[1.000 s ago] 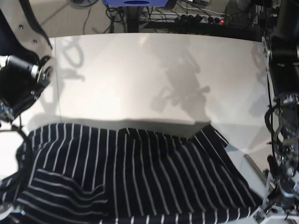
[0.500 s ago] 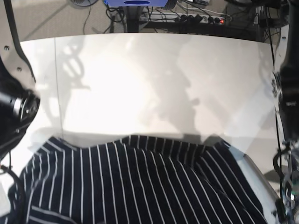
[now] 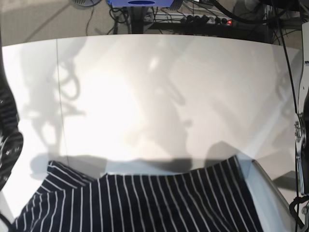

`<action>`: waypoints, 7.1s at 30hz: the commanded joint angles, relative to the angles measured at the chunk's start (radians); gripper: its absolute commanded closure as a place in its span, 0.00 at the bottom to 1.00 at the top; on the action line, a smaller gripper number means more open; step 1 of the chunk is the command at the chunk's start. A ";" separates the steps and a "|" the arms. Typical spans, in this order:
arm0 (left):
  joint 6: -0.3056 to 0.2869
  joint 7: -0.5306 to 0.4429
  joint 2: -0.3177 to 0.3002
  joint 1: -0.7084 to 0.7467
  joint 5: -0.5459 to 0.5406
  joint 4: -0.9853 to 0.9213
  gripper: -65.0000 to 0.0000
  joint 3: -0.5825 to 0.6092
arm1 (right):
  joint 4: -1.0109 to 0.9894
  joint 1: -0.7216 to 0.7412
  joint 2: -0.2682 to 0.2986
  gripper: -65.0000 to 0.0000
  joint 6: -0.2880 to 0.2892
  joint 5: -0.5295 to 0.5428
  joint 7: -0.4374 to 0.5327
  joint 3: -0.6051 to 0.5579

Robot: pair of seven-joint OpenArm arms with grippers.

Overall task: Layout the t-shirt on the table in an organized manner, then fold the t-shirt properly
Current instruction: 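Lift the shirt with both grippers and swing it up off the table, then lay the shirt flat on the table with both grippers holding its edge, then open both grippers and lift them off the shirt edge, then grasp the shirt edge with both grippers and pull it taut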

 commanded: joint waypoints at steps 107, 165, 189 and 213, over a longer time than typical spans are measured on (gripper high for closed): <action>0.098 0.160 0.035 1.404 0.054 0.727 0.31 -0.257 | 0.569 -1.351 -0.205 0.48 -0.050 0.018 -0.073 0.049; 0.102 -0.118 0.164 1.377 -0.244 0.311 1.00 -0.908 | 0.089 -1.434 -0.195 0.91 -0.403 0.114 0.427 -0.444; 0.102 -0.116 0.174 1.278 -0.246 0.308 1.00 -0.736 | 0.322 -1.538 -0.232 0.82 -0.406 0.122 0.060 -0.439; 0.300 -0.319 0.209 1.124 -0.244 -0.089 1.00 -0.741 | -0.202 -0.929 0.021 0.94 -0.134 0.251 0.221 -0.070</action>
